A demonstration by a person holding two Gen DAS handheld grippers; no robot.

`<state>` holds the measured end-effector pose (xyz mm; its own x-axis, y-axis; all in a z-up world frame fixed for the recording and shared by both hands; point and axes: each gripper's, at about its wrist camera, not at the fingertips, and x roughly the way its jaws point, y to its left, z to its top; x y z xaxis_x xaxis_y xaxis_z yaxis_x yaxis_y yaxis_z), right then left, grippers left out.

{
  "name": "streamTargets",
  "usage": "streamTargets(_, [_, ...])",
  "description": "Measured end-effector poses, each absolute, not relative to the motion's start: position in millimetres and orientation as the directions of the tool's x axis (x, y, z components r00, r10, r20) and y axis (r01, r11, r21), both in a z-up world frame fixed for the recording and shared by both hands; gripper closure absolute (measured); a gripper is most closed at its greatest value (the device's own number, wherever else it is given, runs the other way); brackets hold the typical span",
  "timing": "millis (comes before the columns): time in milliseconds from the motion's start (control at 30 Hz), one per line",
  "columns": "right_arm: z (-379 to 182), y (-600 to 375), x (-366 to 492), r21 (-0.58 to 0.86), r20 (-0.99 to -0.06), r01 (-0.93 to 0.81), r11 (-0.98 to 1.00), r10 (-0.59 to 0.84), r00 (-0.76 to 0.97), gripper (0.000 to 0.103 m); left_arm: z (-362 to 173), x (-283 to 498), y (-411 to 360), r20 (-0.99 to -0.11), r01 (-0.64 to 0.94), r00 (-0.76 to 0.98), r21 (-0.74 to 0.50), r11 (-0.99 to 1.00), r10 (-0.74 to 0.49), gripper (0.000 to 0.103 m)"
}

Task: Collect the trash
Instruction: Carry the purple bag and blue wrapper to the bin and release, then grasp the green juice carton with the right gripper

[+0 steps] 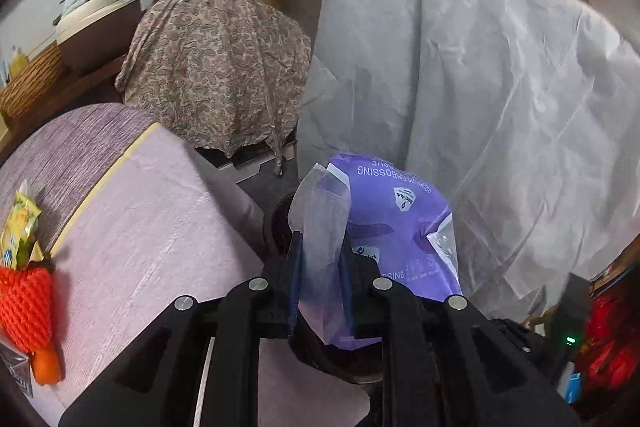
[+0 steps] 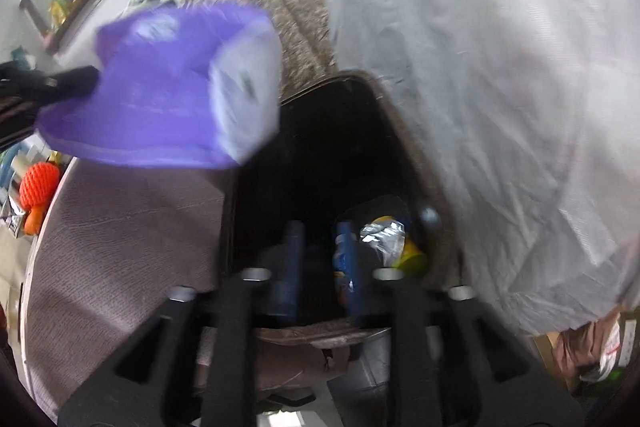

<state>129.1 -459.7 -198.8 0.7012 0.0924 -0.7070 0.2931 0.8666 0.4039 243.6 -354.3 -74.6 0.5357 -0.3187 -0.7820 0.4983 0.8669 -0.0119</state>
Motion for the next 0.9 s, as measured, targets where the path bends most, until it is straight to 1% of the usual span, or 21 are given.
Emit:
streamTargets(33, [-196,-461,124,0.401,-0.699,0.306,0.863,0.073,0.712,0.043,-78,244,-359,-0.787,0.502,0.535,0.003,0.865,-0.308,0.086])
streamTargets(200, [-193,-477,99,0.389,-0.685,0.365,0.846,0.001,0.729,0.040,-104,247,-393,-0.821,0.529,0.524,0.105,0.842,-0.227,0.086])
streamTargets(233, [-194,-482,93,0.391,-0.684,0.382,0.837,-0.013,0.729,0.038,-109,247,-399,-0.827,0.533,0.525,0.133,0.836,-0.203,0.085])
streamTargets(300, [-192,-489,83,0.386,-0.685,0.407,0.828,-0.039,0.728,0.037,-117,247,-407,-0.836,0.537,0.518,0.156,0.829,-0.178,0.082])
streamTargets(333, [-192,-493,81,0.381,-0.687,0.418,0.825,-0.050,0.725,0.037,-120,247,-409,-0.841,0.540,0.512,0.157,0.827,-0.175,0.078])
streamTargets(367, [-191,-496,78,0.378,-0.689,0.426,0.822,-0.058,0.723,0.037,-122,246,-411,-0.845,0.540,0.508,0.161,0.826,-0.168,0.068])
streamTargets(400, [-191,-499,76,0.377,-0.689,0.429,0.821,-0.061,0.722,0.037,-123,246,-411,-0.844,0.539,0.511,0.168,0.826,-0.162,0.062])
streamTargets(433, [-191,-501,74,0.373,-0.689,0.434,0.820,-0.068,0.721,0.037,-122,246,-411,-0.842,0.537,0.516,0.171,0.826,-0.160,0.051])
streamTargets(467, [-191,-504,73,0.372,-0.688,0.436,0.819,-0.072,0.722,0.037,-119,244,-409,-0.834,0.536,0.524,0.165,0.828,-0.173,0.042])
streamTargets(533, [-191,-506,71,0.376,-0.685,0.440,0.816,-0.075,0.724,0.037,-113,241,-406,-0.824,0.538,0.531,0.147,0.830,-0.199,0.037])
streamTargets(600, [-193,-506,68,0.382,-0.686,0.439,0.813,-0.069,0.724,0.037,-108,239,-404,-0.820,0.540,0.529,0.128,0.832,-0.217,0.035])
streamTargets(833, [-181,-489,71,0.396,-0.660,0.375,0.838,-0.024,0.751,0.037,-73,214,-359,-0.777,0.546,0.521,-0.013,0.838,-0.352,0.022])
streamTargets(900, [-174,-481,72,0.400,-0.649,0.347,0.849,-0.005,0.761,0.033,-64,209,-342,-0.761,0.544,0.523,-0.048,0.838,-0.384,0.020])
